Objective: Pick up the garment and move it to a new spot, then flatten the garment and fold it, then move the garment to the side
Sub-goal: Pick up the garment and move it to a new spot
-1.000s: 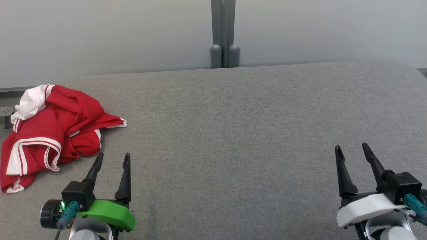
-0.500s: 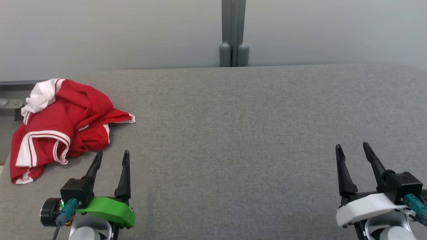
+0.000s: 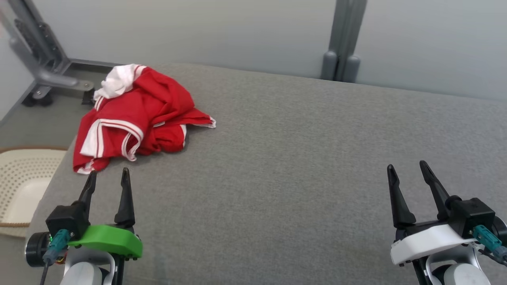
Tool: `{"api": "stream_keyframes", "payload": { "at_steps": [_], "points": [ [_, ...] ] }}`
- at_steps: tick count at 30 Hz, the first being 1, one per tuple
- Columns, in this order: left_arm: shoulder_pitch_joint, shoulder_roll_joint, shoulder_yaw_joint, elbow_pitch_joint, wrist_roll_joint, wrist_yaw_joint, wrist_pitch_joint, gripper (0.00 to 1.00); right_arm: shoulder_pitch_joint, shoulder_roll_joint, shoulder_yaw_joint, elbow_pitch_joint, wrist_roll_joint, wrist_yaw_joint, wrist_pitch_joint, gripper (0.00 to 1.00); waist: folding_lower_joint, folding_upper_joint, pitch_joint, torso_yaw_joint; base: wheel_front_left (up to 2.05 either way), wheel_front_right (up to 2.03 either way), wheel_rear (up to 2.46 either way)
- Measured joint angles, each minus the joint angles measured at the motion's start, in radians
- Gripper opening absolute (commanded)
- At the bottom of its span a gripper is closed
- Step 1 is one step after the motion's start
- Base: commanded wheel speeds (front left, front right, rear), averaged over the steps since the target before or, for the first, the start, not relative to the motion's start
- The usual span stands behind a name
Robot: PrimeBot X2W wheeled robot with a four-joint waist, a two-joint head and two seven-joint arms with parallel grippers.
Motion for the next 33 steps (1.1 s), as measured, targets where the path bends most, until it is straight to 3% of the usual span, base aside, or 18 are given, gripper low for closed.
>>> {"api": "stream_keyframes", "payload": {
  "at_steps": [9, 15, 25, 33],
  "points": [
    [0.023, 0.006, 0.039, -0.019, -0.007, 0.005, -0.002, 1.0, -0.009, 0.001, 0.001, -0.014, 0.0, 0.0, 0.009, 1.0, 0.0, 0.0, 0.013, 0.144, 0.0, 0.0, 0.0],
    [0.027, 0.002, 0.052, -0.031, -0.007, 0.005, -0.002, 1.0, -0.013, 0.002, 0.002, -0.021, 0.0, 0.0, 0.015, 1.0, 0.0, 0.0, 0.027, 0.196, 0.0, 0.0, 0.0],
    [-0.096, -0.036, 0.026, -0.011, 0.0, -0.024, -0.002, 1.0, -0.094, -0.019, 0.025, -0.089, -0.023, 0.0, 0.065, 1.0, 0.0, 0.0, 0.112, 0.187, 0.0, 0.0, 0.0],
    [-0.381, -0.068, -0.017, 0.221, -0.051, -0.084, 0.091, 1.0, -0.19, -0.066, 0.045, -0.163, -0.043, 0.0, 0.133, 1.0, 0.0, 0.0, 0.261, 0.148, 0.0, 0.0, 0.0]
  ]
}}
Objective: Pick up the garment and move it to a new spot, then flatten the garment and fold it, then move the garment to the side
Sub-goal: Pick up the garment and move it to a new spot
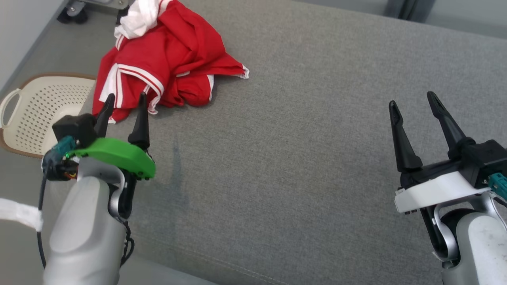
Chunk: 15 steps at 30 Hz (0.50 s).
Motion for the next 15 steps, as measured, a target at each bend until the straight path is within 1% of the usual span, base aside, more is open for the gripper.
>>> {"api": "stream_keyframes", "payload": {
  "at_steps": [5, 10, 15],
  "points": [
    [-0.155, 0.019, -0.012, 0.202, -0.043, -0.022, 0.058, 1.0, -0.039, -0.014, 0.005, -0.019, -0.006, 0.0, 0.017, 1.0, 0.0, 0.0, 0.094, -0.03, 0.0, 0.0, 0.0],
    [-0.271, 0.041, -0.023, 0.375, -0.081, -0.031, 0.063, 1.0, -0.06, -0.018, 0.006, -0.024, -0.006, 0.0, 0.021, 1.0, 0.0, 0.0, 0.175, -0.066, 0.0, 0.0, 0.0],
    [-0.33, 0.051, -0.035, 0.484, -0.115, -0.032, 0.051, 1.0, -0.066, -0.018, 0.005, -0.019, -0.005, 0.0, 0.02, 1.0, 0.0, 0.0, 0.215, -0.108, 0.0, 0.0, 0.0]
  ]
}}
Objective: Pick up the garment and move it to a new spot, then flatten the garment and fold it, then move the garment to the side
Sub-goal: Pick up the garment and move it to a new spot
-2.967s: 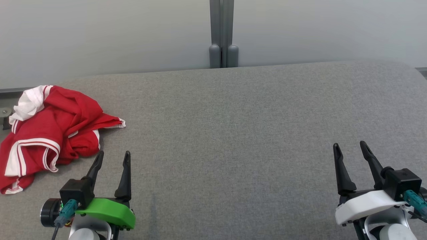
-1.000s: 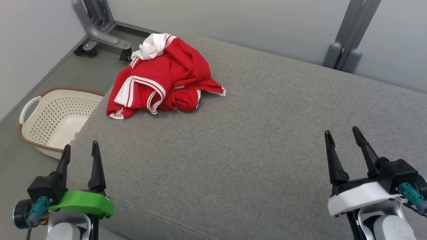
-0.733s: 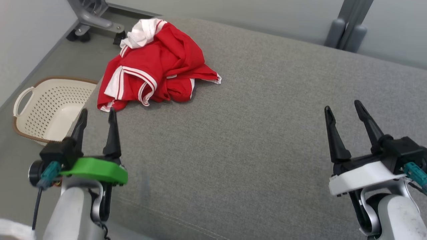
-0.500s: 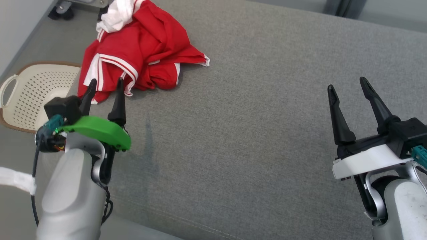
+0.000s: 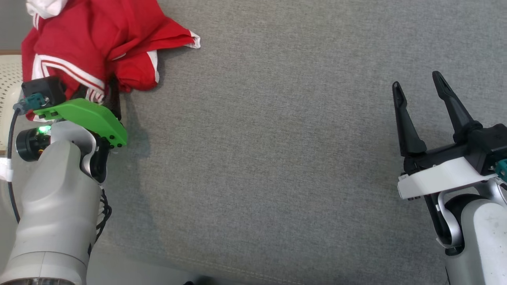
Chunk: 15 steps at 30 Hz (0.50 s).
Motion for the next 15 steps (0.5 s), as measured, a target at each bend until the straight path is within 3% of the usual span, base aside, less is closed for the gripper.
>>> {"api": "stream_keyframes", "payload": {
  "at_steps": [2, 10, 15],
  "points": [
    [-0.012, 0.006, -0.006, 0.018, -0.018, 0.0, -0.034, 0.02, 0.0, 0.001, -0.003, 0.003, 0.0, 0.0, -0.004, 1.0, 0.0, 0.0, 0.007, -0.014, 0.0, 0.0, 0.0],
    [-0.017, 0.061, 0.012, 0.012, -0.039, 0.0, -0.137, 0.0, 0.005, 0.017, -0.015, 0.025, 0.001, 0.0, -0.029, 1.0, 0.0, 0.0, -0.037, -0.025, 0.0, 0.0, 0.0],
    [0.055, 0.105, 0.069, -0.142, -0.01, 0.02, -0.141, 0.0, 0.036, 0.031, -0.019, 0.053, 0.01, 0.0, -0.05, 1.0, 0.0, 0.0, -0.101, -0.023, 0.0, 0.0, 0.0]
  ]
}}
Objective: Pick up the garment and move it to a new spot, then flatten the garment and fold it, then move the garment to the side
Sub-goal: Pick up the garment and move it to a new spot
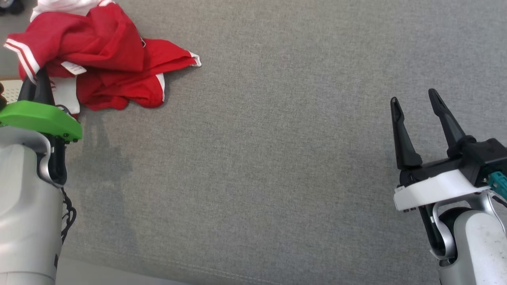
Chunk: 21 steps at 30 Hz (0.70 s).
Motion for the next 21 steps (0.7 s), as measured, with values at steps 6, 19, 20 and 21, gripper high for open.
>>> {"api": "stream_keyframes", "payload": {
  "at_steps": [6, 19, 20, 21],
  "points": [
    [0.192, 0.007, 0.042, -0.254, 0.074, 0.036, -0.001, 0.0, 0.057, 0.015, 0.006, 0.036, 0.019, 0.0, -0.027, 1.0, 0.0, 0.0, -0.1, -0.007, 0.0, 0.0, 0.0],
    [0.467, -0.071, -0.155, -0.718, 0.132, 0.051, 0.176, 0.0, 0.122, 0.038, 0.03, 0.047, 0.042, 0.0, -0.047, 1.0, -0.0001, 0.0, -0.261, -0.106, 0.0, 0.0, 0.0],
    [0.466, -0.083, -0.179, -0.734, 0.138, 0.045, 0.19, 0.0, 0.122, 0.039, 0.029, 0.045, 0.042, 0.0, -0.047, 1.0, -0.0001, 0.0, -0.265, -0.121, 0.0, 0.0, 0.0],
    [0.465, -0.092, -0.197, -0.744, 0.143, 0.042, 0.202, 0.0, 0.118, 0.039, 0.03, 0.043, 0.042, 0.0, -0.047, 1.0, -0.0001, 0.0, -0.267, -0.133, 0.0, 0.0, 0.0]
  ]
}}
